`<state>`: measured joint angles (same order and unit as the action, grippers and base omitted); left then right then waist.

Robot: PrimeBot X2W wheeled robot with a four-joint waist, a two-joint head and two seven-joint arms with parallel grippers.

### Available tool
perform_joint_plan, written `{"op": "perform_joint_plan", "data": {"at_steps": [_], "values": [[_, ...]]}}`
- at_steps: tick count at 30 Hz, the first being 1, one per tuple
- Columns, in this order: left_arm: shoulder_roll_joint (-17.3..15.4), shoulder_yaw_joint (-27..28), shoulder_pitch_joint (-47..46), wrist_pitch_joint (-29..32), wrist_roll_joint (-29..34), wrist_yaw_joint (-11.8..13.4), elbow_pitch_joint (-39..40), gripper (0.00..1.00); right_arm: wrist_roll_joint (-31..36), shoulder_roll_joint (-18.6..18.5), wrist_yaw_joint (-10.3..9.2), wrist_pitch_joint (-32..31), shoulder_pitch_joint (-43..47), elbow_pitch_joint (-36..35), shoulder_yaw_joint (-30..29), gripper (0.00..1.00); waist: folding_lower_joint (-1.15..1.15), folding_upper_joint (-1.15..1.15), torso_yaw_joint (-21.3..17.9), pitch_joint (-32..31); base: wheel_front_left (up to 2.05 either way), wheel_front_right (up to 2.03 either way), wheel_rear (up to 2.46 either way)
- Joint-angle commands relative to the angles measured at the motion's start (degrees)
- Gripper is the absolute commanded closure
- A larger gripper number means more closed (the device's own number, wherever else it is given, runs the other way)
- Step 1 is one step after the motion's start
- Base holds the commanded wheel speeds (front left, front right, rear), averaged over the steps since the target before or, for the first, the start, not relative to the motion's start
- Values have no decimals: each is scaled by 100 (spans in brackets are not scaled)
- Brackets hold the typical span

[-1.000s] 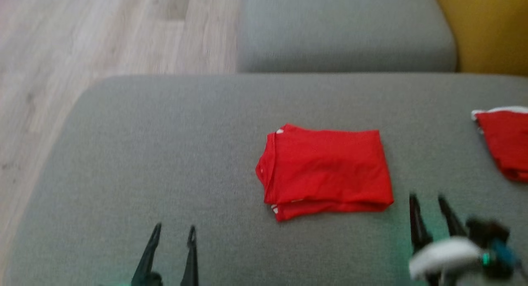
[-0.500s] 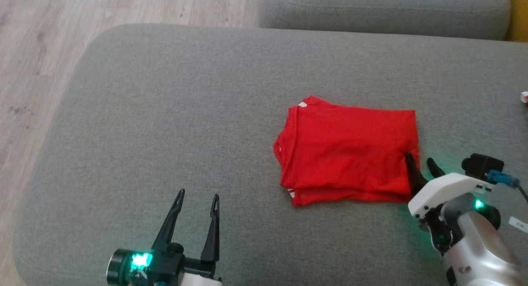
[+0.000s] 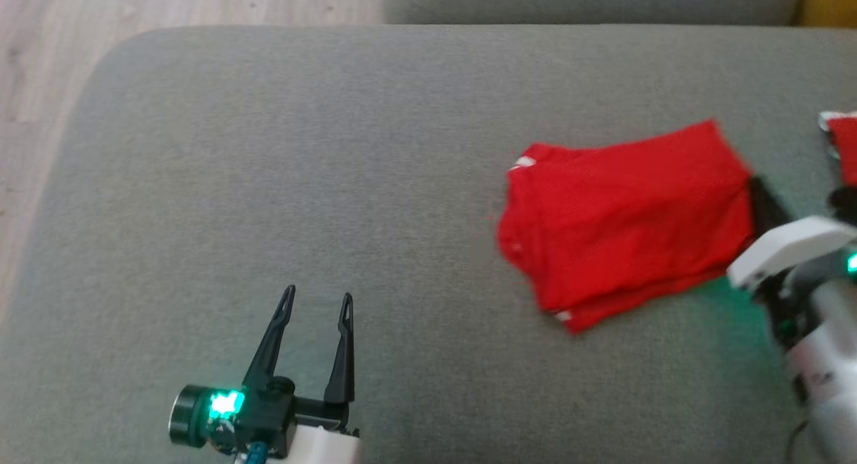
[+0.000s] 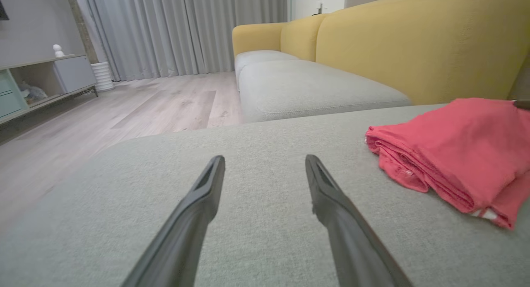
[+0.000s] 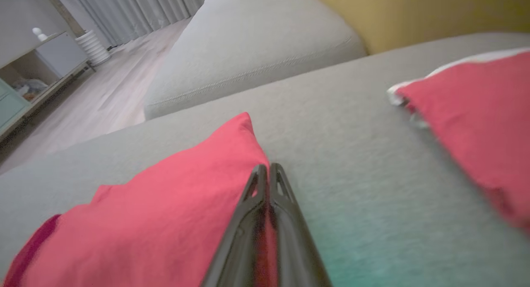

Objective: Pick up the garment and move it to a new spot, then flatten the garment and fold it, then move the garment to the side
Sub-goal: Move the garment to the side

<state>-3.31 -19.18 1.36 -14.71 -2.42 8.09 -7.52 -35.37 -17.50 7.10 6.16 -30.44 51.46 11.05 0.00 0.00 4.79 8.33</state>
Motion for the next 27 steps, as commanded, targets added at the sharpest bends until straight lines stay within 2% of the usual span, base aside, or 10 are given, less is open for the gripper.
{"op": "perform_joint_plan", "data": {"at_steps": [1, 11, 19, 22, 23, 27], "values": [[14, 150, -174, -29, 34, 2, 190, 0, -29, -229, 39, 109, -208, -131, 122, 100, 0, 0, -126, 70, 0, 0, 0], [0, 133, -406, -29, 132, -12, 286, 0, 55, -1417, 39, 344, -970, -26, -22, 100, 0, 0, -582, 661, 0, 0, 0], [-66, 68, -750, -29, 242, -54, 293, 0, 313, -2065, 39, 576, -1513, 499, -583, 100, 0, 0, -791, 1030, 0, 0, 0], [-67, 64, -822, -29, 243, -48, 283, 0, 450, -2170, 39, 625, -1591, 687, -688, 100, 0, 0, -812, 1056, 0, 0, 0], [-66, 62, -848, -29, 239, -45, 274, 0, 559, -2200, 39, 654, -1626, 792, -717, 0, 0, 0, -822, 1053, 0, 0, 0], [-48, 109, -863, -29, 163, 54, 244, 0, 993, -2139, 39, 801, -1642, 1014, -756, 0, 0, 0, -815, 858, 0, 0, 0]]}}
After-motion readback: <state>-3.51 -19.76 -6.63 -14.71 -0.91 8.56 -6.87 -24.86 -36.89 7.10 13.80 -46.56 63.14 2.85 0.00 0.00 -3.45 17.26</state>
